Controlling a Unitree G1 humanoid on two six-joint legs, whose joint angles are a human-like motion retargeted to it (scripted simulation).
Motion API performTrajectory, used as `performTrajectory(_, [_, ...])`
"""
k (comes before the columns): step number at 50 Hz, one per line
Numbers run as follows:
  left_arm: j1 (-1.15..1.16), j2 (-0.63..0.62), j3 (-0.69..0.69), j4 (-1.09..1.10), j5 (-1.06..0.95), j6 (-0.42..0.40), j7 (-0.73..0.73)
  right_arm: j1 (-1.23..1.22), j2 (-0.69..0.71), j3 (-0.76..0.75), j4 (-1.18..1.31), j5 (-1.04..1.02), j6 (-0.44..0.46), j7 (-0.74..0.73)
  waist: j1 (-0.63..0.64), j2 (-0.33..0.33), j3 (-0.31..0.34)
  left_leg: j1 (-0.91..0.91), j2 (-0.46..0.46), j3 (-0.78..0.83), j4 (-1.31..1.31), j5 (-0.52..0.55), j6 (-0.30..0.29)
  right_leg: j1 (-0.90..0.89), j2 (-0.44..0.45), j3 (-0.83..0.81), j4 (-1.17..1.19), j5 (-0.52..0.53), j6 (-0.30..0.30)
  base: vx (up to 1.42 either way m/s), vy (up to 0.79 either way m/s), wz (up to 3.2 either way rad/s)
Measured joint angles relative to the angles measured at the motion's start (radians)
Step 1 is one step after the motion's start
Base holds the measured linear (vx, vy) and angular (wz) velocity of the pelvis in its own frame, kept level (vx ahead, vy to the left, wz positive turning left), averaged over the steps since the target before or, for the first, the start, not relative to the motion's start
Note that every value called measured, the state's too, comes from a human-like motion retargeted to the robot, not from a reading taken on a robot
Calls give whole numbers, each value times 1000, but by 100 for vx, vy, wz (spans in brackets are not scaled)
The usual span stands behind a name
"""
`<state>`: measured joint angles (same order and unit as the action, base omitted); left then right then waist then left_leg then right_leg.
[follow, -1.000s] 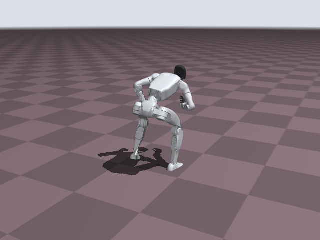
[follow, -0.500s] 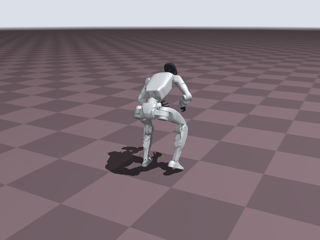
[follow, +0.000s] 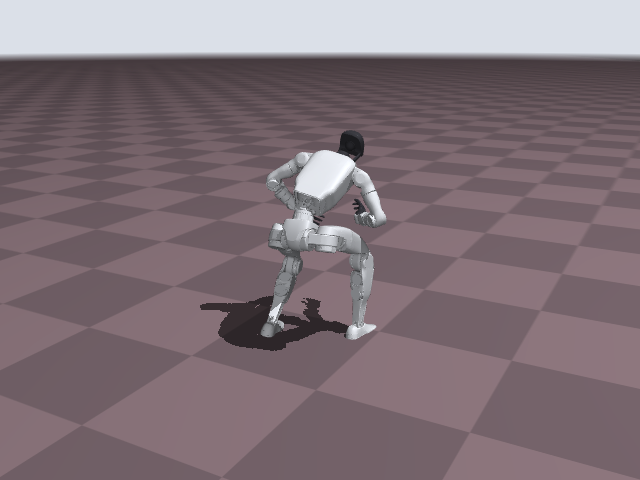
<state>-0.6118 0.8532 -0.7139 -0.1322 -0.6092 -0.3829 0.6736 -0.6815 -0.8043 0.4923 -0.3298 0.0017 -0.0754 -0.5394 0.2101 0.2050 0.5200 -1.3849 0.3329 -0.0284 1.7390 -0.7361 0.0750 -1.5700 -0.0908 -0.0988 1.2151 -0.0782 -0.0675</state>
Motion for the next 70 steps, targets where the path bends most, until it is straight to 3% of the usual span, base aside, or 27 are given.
performTrajectory(5, [508,22,253,56,-29,50,9,-46,-40,55,-30,11,-3,15,-19,7,0,-104,-50,-3,144,293,-67,0,-16,79,95,-93,-41,35,-1,32])
performTrajectory(6, [585,4,302,63,-52,53,5,-63,-53,65,-29,-5,2,15,-40,21,0,-151,-71,-1,153,316,-49,0,-45,85,117,-113,-43,26,5,104])
performTrajectory(8, [723,-31,390,69,-110,30,-30,-91,-65,105,-31,-14,-4,16,-71,-1,0,-184,-71,74,105,315,-14,0,-75,140,149,-146,-36,28,3,96])
performTrajectory(10, [859,-105,486,71,-134,89,-55,-87,-93,119,-60,-16,-4,-9,-113,-31,0,-185,-57,175,26,268,21,0,-92,213,213,-198,-30,33,2,47])
performTrajectory(13, [869,-140,522,69,-268,-43,-119,-191,-12,245,-21,-60,8,19,-146,-145,0,-185,-62,299,-312,298,9,0,-97,260,152,-187,-16,23,-1,24])
performTrajectory(14, [852,-154,526,78,-271,-42,-124,-217,11,268,-9,-80,20,23,-158,-164,0,-185,-66,314,-415,309,4,0,-99,253,146,-194,-18,27,0,6])
performTrajectory(17, [732,-176,511,95,-250,2,-132,-267,61,300,12,-78,58,69,-162,-202,0,-176,-58,324,-666,365,-19,0,-87,200,132,-223,-18,36,1,-50])
performTrajectory(18, [674,-170,497,104,-224,1,-126,-274,82,303,9,-90,50,38,-150,-241,0,-150,-31,348,-719,383,-39,0,-61,202,122,-231,-15,45,0,-106])
performTrajectory(25, [122,-102,295,98,-98,22,-15,-225,119,258,31,-30,11,-67,-219,-376,0,-183,-26,328,-645,425,-38,0,-81,196,188,-311,-9,41,8,-12])
performTrajectory(32, [-398,-102,0,92,32,90,-7,-56,147,191,55,19,-19,-87,-257,-382,0,-94,-37,204,-523,347,4,0,-71,130,369,-4,81,36,10,-13])
performTrajectory(35, [-564,-121,-87,85,56,107,-11,-40,144,177,53,15,-21,-100,-236,-357,0,-69,-3,155,-488,307,1,0,-89,14,244,-6,80,32,7,-58])
performTrajectory(39, [-737,-121,-161,66,79,99,-20,-123,123,160,58,-5,-18,-122,-194,-319,0,-94,38,141,-482,282,-18,0,-74,-140,-158,-23,92,29,4,-58])
performTrajectory(42, [-780,-86,-179,37,102,84,-3,-218,111,162,61,-23,-10,-139,-215,-295,0,-122,5,172,-478,265,-19,0,-62,-144,-435,53,109,39,-1,65])
performTrajectory(45, [-695,-31,-156,-1,110,64,-8,-299,114,171,61,-42,-1,-132,-237,-256,0,-131,-37,184,-463,234,-9,0,-73,-119,-516,204,138,45,-6,89])
performTrajectory(46, [-630,-10,-133,-11,108,59,-5,-314,117,177,59,-49,2,-130,-231,-241,0,-122,-36,180,-455,219,-8,0,-76,-121,-492,208,126,46,-10,34])
performTrajectory(50, [-290,50,14,-28,89,36,42,-352,119,198,40,-71,9,-126,-190,-189,0,-92,-10,153,-401,187,1,0,-76,-134,-368,139,73,46,-14,-5])
performTrajectory(55, [233,24,328,-16,1,8,106,-386,95,232,16,-64,2,-127,-170,-166,0,-185,-6,73,-207,346,-12,0,-76,-120,-233,26,16,44,-16,17])
performTrajectory(58, [512,-47,499,-9,-82,-12,93,-392,89,256,13,-52,3,-125,-187,-207,0,-185,18,151,-168,338,-7,0,-94,-63,-138,-51,3,42,-14,47])
performTrajectory(62, [751,-140,655,-14,-169,-29,36,-423,92,271,13,-56,13,-126,-212,-257,0,-185,54,310,-303,288,11,0,-122,-30,-66,-129,-11,37,-12,55])
performTrajectory(66, [825,-192,706,-19,-196,-25,-12,-465,88,269,15,-86,31,-130,-224,-302,0,-185,28,441,-580,319,0,0,-147,-34,-32,-184,-30,33,-9,48])
performTrajectory(68, [804,-196,705,-16,-190,-11,-37,-500,71,260,29,-151,73,-109,-216,-318,0,-185,14,486,-721,342,-3,0,-148,-57,-28,-205,-30,35,-6,6])
performTrajectory(70, [747,-193,693,-14,-193,-12,-44,-502,79,256,10,-116,55,-127,-199,-339,0,-185,5,506,-829,383,-14,0,-137,-82,-29,-228,-28,38,-3,-34])
